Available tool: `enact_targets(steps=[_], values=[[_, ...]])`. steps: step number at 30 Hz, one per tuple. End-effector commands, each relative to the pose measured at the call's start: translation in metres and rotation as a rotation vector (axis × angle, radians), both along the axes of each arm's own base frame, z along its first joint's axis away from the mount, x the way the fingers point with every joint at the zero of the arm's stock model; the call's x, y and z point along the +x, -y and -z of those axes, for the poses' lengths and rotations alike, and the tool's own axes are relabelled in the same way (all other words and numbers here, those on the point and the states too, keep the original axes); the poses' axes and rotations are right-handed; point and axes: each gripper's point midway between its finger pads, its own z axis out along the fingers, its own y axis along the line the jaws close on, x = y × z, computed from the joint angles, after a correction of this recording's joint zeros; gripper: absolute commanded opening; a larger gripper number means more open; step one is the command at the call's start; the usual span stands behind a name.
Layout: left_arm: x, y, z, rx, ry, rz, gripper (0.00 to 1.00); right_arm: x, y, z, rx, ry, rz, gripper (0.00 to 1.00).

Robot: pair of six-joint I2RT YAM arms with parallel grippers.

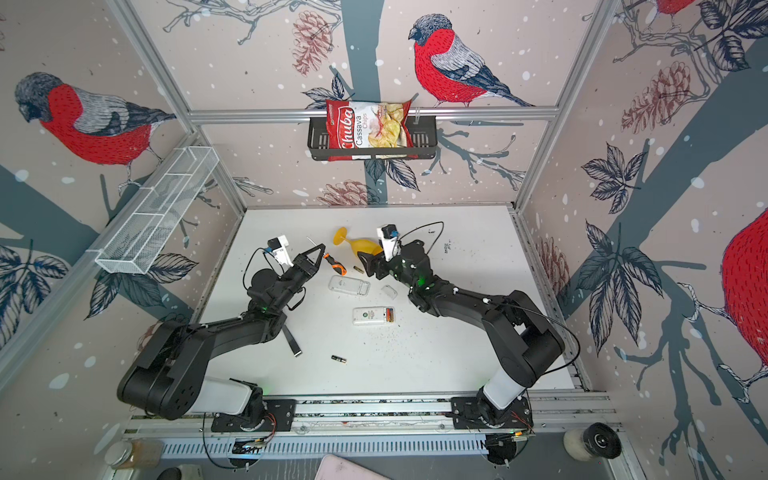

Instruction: Unload the batteries from the remote control

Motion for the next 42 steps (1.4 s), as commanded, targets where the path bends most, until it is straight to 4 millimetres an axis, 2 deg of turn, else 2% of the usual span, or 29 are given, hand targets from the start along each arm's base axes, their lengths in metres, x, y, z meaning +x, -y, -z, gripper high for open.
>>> enact_targets(steps=[1, 5, 14, 29, 42], values=[[-0.006, -0.003, -0.031, -0.048, 0.132, -0.006, 0.0, -0.021, -0.014, -0.027, 0.298, -0.18, -0.231, 0.79], [-0.012, -0.009, -0.045, -0.081, 0.198, -0.025, 0.0, -0.027, -0.014, -0.038, 0.478, -0.24, -0.345, 0.78], [-0.016, -0.012, -0.062, -0.072, 0.29, -0.047, 0.0, -0.034, -0.021, -0.036, 0.662, -0.351, -0.493, 0.81], [-0.02, -0.014, -0.069, -0.087, 0.388, -0.057, 0.0, -0.045, -0.07, -0.034, 0.678, -0.471, -0.617, 0.77], [-0.023, -0.014, -0.077, -0.105, 0.45, -0.056, 0.0, -0.056, -0.095, -0.037, 0.705, -0.528, -0.691, 0.7]])
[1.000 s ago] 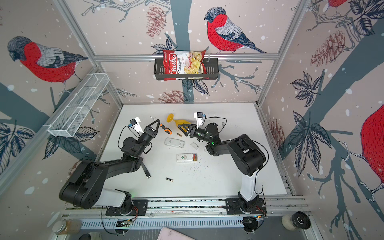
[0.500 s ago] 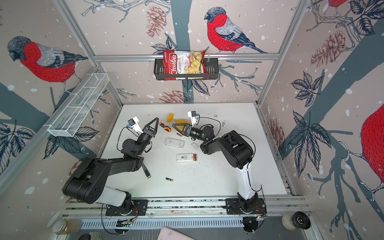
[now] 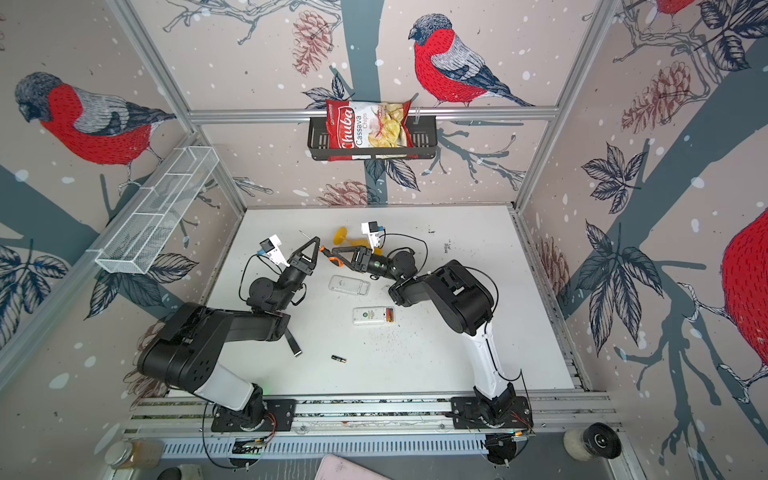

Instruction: Unload the batteries from the remote control

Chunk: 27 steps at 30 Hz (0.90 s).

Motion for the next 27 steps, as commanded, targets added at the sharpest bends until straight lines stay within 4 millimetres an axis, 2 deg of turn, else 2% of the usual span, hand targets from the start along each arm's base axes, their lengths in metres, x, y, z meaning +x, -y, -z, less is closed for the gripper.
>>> enact_targets(steps=[1, 7, 15, 21, 27], values=[[-0.022, -0.005, -0.047, -0.04, 0.216, -0.006, 0.0, -0.011, -0.002, -0.01, 0.051, 0.012, -0.047, 0.69], [-0.026, -0.005, -0.058, -0.05, 0.246, -0.003, 0.0, -0.008, -0.005, -0.012, 0.086, -0.011, -0.062, 0.67], [-0.025, -0.006, -0.054, -0.051, 0.233, -0.011, 0.0, -0.009, -0.006, -0.024, 0.123, -0.012, -0.083, 0.62], [-0.026, -0.003, -0.061, -0.052, 0.255, -0.015, 0.0, -0.009, -0.005, -0.029, 0.15, -0.026, -0.095, 0.56], [-0.025, -0.003, -0.065, -0.053, 0.268, -0.024, 0.0, -0.012, -0.005, -0.032, 0.168, -0.033, -0.106, 0.55]])
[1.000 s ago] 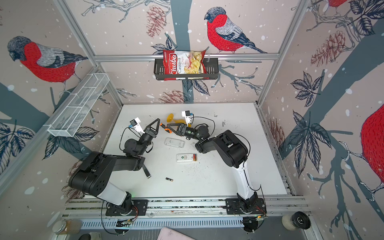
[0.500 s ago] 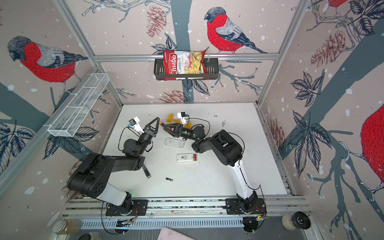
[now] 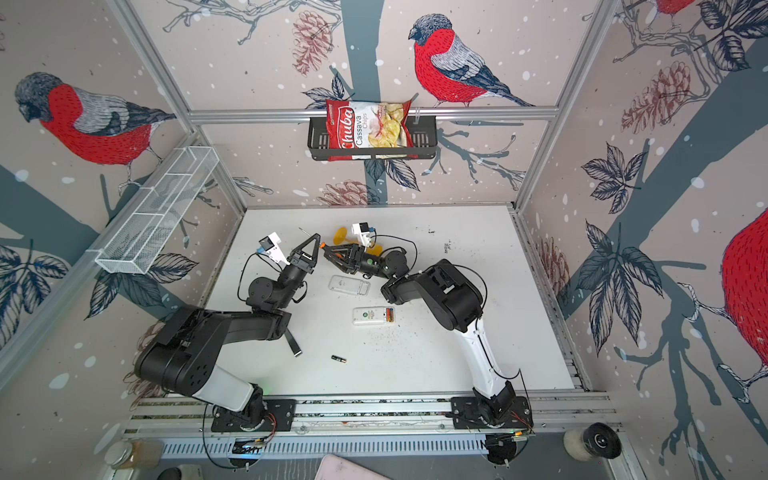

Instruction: Unload the batteries from the remote control

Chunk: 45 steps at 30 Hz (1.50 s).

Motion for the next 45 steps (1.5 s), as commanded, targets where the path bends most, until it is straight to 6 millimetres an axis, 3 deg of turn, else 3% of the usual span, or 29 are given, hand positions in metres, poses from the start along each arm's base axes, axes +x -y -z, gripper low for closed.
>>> enact_targets(steps=[1, 9, 30, 32, 39, 45], values=[[-0.021, -0.008, -0.047, -0.056, 0.209, -0.019, 0.0, -0.016, 0.015, -0.037, 0.151, 0.128, -0.004, 0.55], [-0.021, -0.001, -0.041, -0.044, 0.201, -0.015, 0.0, -0.014, 0.016, -0.046, 0.183, 0.124, 0.005, 0.48], [-0.019, 0.002, -0.029, -0.03, 0.168, 0.003, 0.0, -0.008, 0.018, -0.045, 0.156, 0.143, 0.035, 0.09], [-0.018, 0.007, -0.029, -0.019, 0.175, 0.023, 0.12, -0.006, 0.017, -0.04, 0.119, 0.151, 0.05, 0.08], [-0.022, 0.007, -0.029, 0.009, 0.179, 0.04, 0.95, 0.004, 0.043, -0.016, 0.004, 0.143, 0.091, 0.06], [-0.027, -0.001, -0.031, 0.061, 0.154, 0.003, 0.98, 0.02, 0.08, 0.012, -0.155, 0.131, 0.164, 0.03]])
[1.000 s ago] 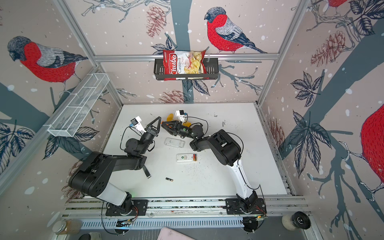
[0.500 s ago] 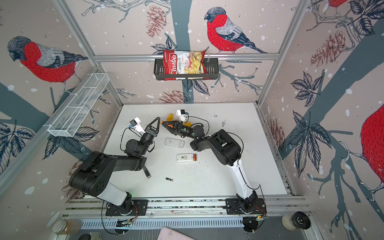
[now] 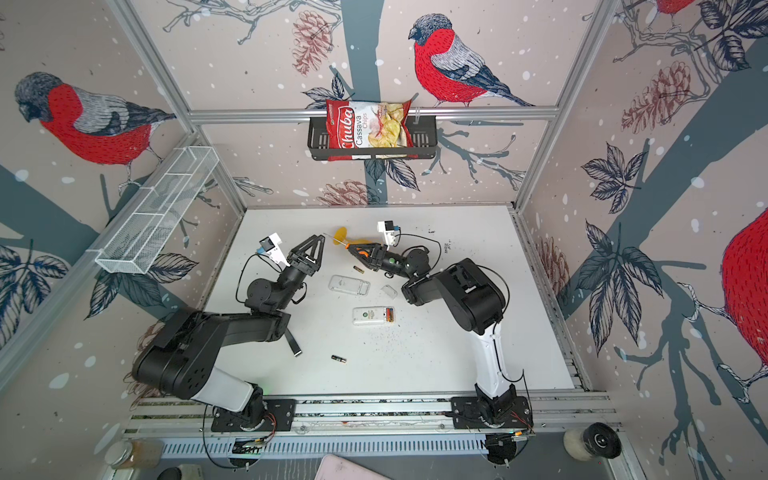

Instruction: Unload the batteries from the remote control

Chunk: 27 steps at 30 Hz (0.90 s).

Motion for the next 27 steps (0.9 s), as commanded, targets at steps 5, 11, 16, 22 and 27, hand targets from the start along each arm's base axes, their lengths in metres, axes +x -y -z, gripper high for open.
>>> enact_targets(steps=[5, 11, 16, 22, 27], values=[[-0.015, -0.005, -0.011, 0.135, 0.025, -0.057, 0.98, 0.006, 0.025, 0.043, -0.382, 0.031, 0.01, 0.02], [-0.018, -0.021, 0.022, 0.234, -0.151, -0.149, 0.97, 0.005, 0.07, 0.087, -0.807, 0.036, 0.071, 0.02], [-0.023, -0.029, 0.047, 0.316, -0.262, -0.189, 0.96, -0.016, 0.09, 0.092, -0.922, 0.02, 0.082, 0.01], [-0.031, -0.019, 0.069, 0.426, -0.314, -0.189, 0.95, -0.042, 0.11, 0.099, -1.082, 0.036, 0.098, 0.0], [-0.037, -0.008, 0.094, 0.467, -0.374, -0.14, 0.94, -0.054, 0.132, 0.095, -1.221, 0.107, 0.139, 0.0]])
